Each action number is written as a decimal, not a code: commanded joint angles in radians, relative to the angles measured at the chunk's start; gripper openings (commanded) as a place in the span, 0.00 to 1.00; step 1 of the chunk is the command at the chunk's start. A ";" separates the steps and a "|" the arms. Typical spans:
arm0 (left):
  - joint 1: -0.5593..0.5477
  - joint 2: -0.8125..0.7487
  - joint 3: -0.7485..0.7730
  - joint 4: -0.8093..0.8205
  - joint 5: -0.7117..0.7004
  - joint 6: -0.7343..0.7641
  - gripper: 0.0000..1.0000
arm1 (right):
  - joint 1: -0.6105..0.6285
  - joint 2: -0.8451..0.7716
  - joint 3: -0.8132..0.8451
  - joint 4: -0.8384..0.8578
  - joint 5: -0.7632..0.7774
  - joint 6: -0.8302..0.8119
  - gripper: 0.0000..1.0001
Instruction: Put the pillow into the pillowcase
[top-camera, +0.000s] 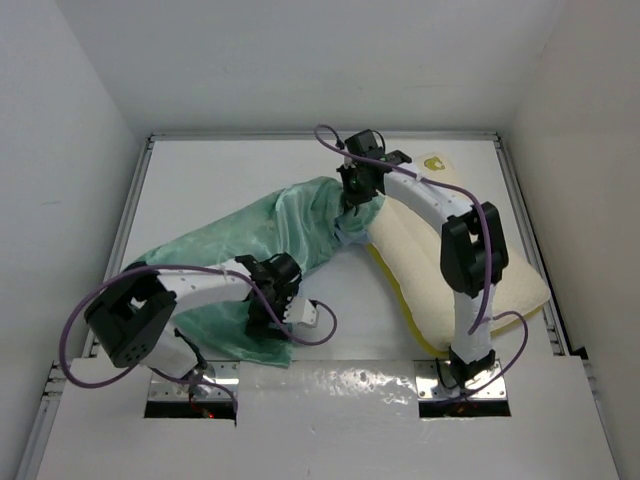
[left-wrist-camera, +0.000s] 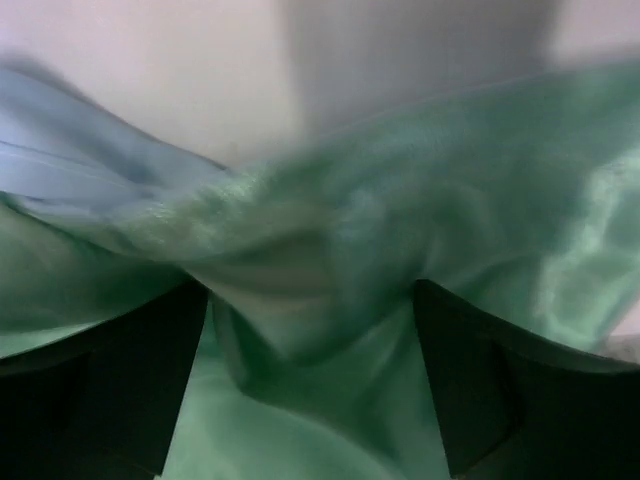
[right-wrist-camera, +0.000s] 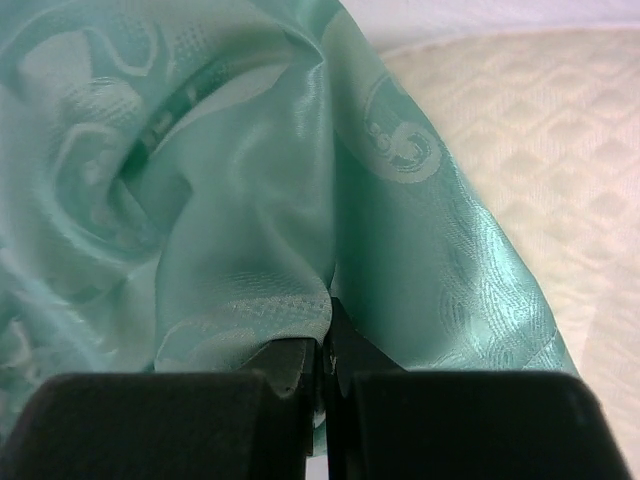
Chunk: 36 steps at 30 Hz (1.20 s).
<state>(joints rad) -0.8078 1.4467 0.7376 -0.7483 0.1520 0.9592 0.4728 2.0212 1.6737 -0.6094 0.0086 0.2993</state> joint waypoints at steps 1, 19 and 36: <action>0.002 0.038 -0.056 0.170 -0.077 -0.019 0.81 | 0.003 -0.093 -0.052 0.031 0.030 -0.005 0.00; 0.907 -0.235 0.923 -0.238 0.307 -0.174 0.00 | -0.020 -0.447 -0.078 -0.027 -0.004 -0.115 0.00; 0.912 -0.270 1.234 -0.259 0.112 -0.357 0.00 | -0.017 -0.831 0.040 -0.159 -0.161 -0.278 0.00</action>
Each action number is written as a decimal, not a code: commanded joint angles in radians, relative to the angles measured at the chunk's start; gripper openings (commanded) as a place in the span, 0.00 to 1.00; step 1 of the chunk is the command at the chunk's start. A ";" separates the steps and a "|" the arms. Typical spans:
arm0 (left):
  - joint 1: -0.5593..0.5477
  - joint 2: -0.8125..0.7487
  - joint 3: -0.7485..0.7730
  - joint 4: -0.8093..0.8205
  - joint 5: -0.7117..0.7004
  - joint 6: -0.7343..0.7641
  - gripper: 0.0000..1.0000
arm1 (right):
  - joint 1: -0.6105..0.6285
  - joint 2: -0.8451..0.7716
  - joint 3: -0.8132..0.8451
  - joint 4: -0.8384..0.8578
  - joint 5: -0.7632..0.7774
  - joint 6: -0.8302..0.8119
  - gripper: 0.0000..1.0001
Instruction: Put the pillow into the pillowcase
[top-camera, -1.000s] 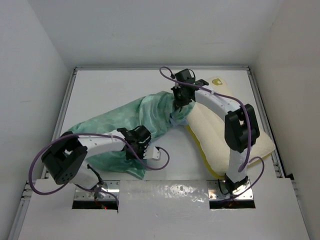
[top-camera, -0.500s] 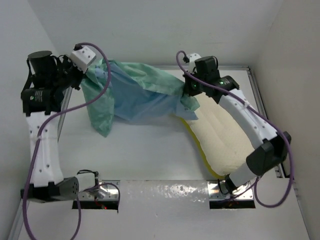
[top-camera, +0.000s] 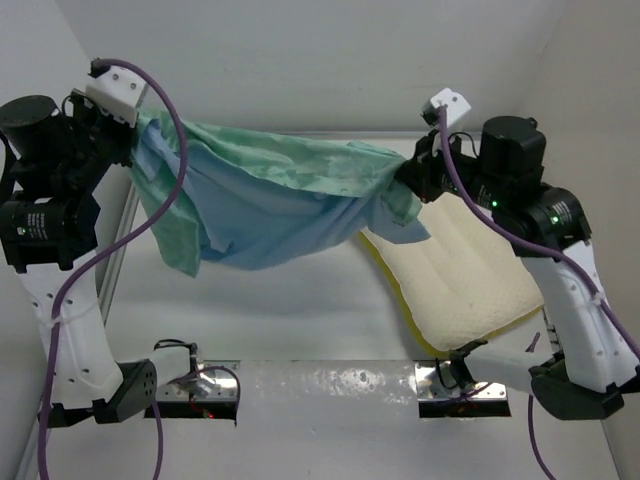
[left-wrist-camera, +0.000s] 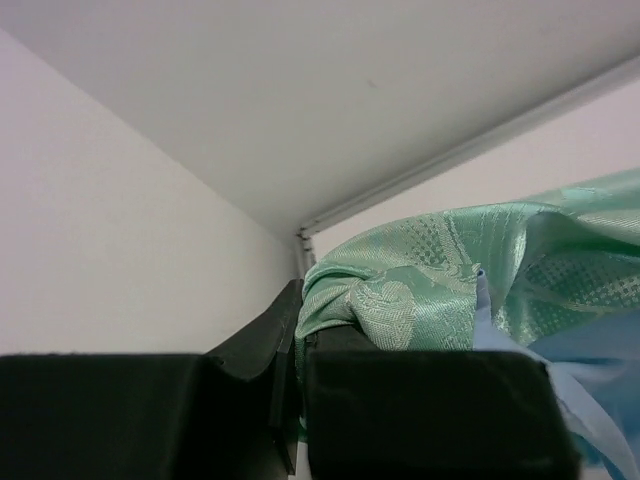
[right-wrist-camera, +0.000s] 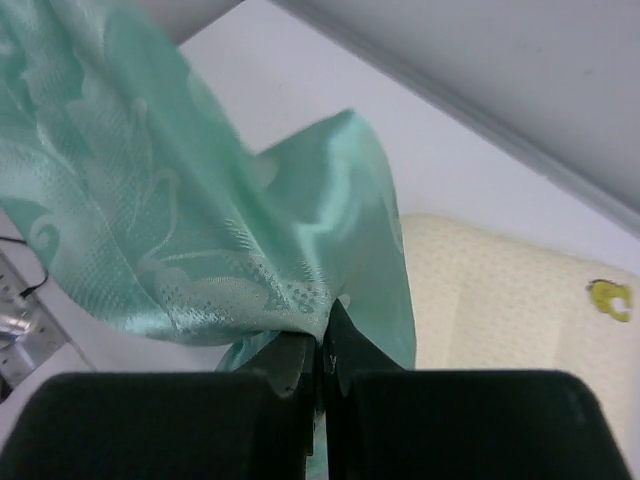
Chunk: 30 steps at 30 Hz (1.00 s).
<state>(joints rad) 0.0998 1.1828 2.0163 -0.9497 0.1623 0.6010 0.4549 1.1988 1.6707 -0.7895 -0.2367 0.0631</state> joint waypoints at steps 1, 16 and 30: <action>0.005 -0.017 -0.083 -0.066 0.149 0.008 0.00 | -0.001 0.001 0.053 0.025 0.127 -0.049 0.00; 0.165 0.061 -0.996 0.374 1.136 -0.516 0.00 | -0.002 1.139 0.898 0.229 0.131 0.546 0.99; 0.169 0.103 -0.977 -0.368 0.324 0.931 0.95 | 0.077 0.489 -0.054 0.234 0.258 0.245 0.05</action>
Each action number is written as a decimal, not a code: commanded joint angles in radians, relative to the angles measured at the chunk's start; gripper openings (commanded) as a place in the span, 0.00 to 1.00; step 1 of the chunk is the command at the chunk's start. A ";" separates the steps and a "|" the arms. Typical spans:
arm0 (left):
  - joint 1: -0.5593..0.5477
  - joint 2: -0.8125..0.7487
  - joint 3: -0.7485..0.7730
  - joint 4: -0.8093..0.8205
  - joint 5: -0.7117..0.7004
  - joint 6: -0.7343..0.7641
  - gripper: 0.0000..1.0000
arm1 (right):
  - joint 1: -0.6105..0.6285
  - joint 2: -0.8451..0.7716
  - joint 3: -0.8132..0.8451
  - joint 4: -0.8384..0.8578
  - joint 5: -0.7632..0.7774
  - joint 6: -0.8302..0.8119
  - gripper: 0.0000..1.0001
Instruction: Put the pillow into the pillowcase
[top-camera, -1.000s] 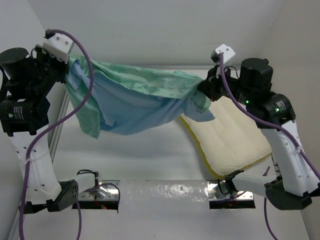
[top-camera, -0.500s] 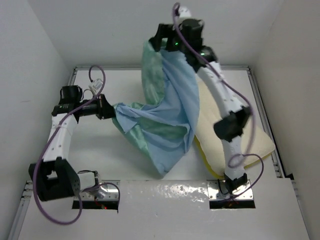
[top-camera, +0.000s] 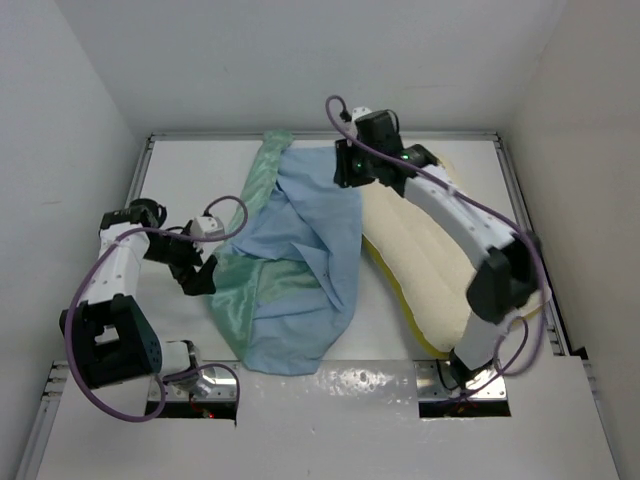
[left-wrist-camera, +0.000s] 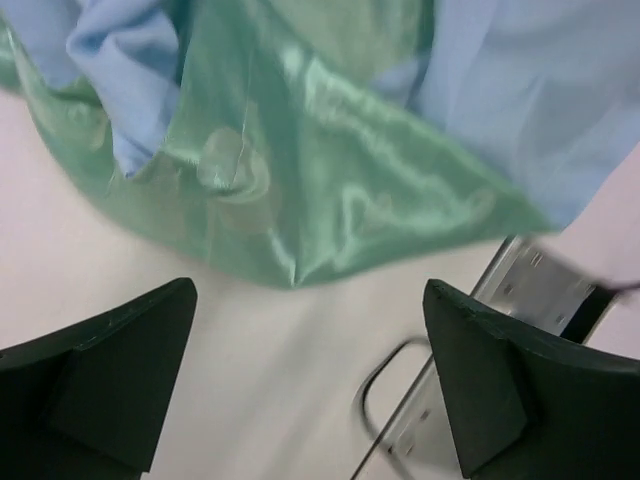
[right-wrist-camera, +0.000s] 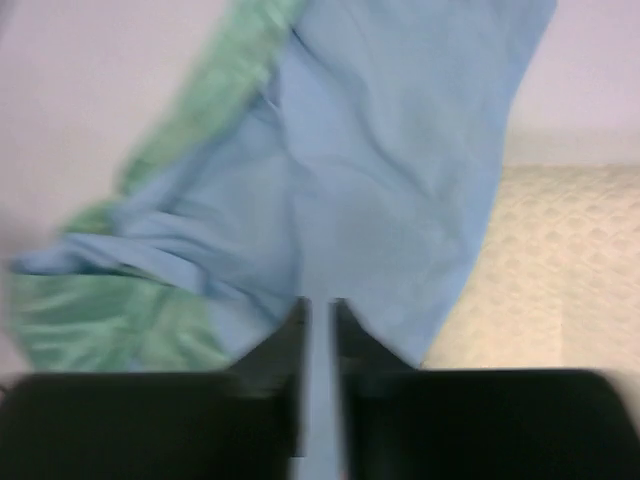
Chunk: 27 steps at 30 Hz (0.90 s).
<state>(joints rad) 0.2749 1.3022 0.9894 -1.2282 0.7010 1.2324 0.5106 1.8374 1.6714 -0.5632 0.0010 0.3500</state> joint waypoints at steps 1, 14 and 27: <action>-0.006 -0.006 0.084 -0.083 -0.195 0.285 0.96 | 0.025 -0.161 -0.117 0.009 0.027 0.001 0.00; -0.373 0.434 0.346 0.866 -0.306 -0.807 1.00 | 0.091 -0.153 -0.432 0.137 0.108 0.297 0.70; -0.330 0.656 0.422 0.909 -0.637 -0.892 0.00 | 0.091 0.132 -0.343 0.227 -0.058 0.365 0.00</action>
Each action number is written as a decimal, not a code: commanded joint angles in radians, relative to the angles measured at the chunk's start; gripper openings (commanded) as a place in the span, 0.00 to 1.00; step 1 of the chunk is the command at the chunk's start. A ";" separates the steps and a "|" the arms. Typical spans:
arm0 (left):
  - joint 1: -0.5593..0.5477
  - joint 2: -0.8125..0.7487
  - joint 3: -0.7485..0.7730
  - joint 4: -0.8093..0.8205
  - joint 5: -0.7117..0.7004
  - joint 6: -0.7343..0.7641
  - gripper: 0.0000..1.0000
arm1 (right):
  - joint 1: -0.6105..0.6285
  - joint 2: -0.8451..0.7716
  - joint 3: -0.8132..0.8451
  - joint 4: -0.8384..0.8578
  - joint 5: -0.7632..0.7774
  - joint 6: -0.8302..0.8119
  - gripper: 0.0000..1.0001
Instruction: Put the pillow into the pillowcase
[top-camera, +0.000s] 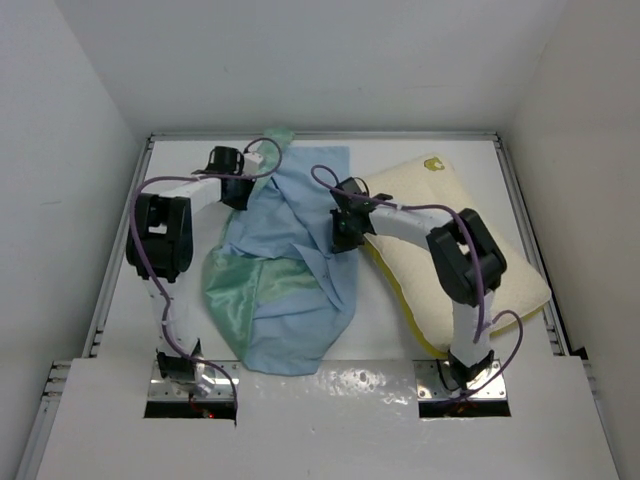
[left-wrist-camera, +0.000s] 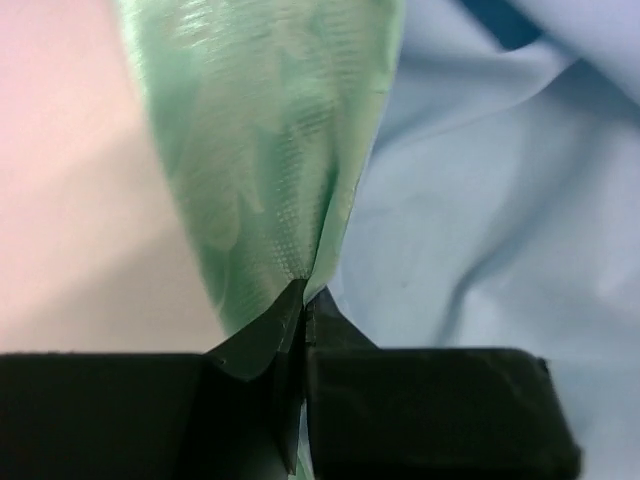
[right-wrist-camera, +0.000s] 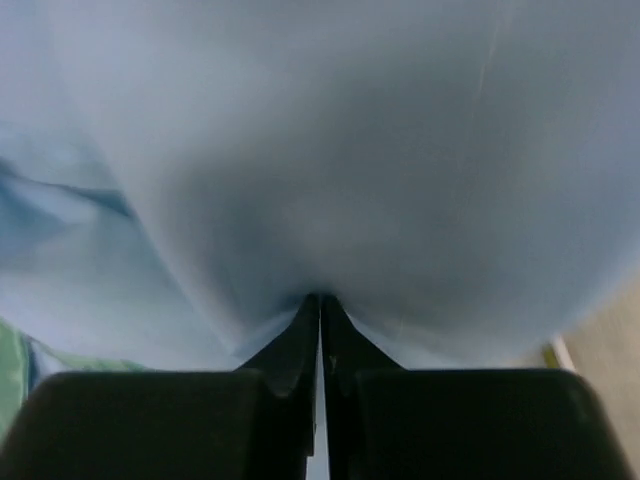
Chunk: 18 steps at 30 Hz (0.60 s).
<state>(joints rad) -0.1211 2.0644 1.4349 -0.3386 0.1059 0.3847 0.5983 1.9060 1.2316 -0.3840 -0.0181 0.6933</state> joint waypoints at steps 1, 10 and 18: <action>0.090 -0.139 -0.045 0.006 -0.008 -0.052 0.00 | 0.000 0.088 0.191 0.037 -0.034 0.009 0.00; 0.451 -0.567 -0.402 -0.276 0.150 0.121 0.00 | -0.025 0.494 1.049 0.077 -0.049 0.009 0.00; 0.488 -0.629 -0.353 -0.592 0.261 0.284 0.69 | -0.020 0.320 0.840 0.084 -0.085 -0.159 0.70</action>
<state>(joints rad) 0.3679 1.4597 0.9565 -0.8127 0.2916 0.6018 0.5713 2.3287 2.1582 -0.2379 -0.0822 0.6659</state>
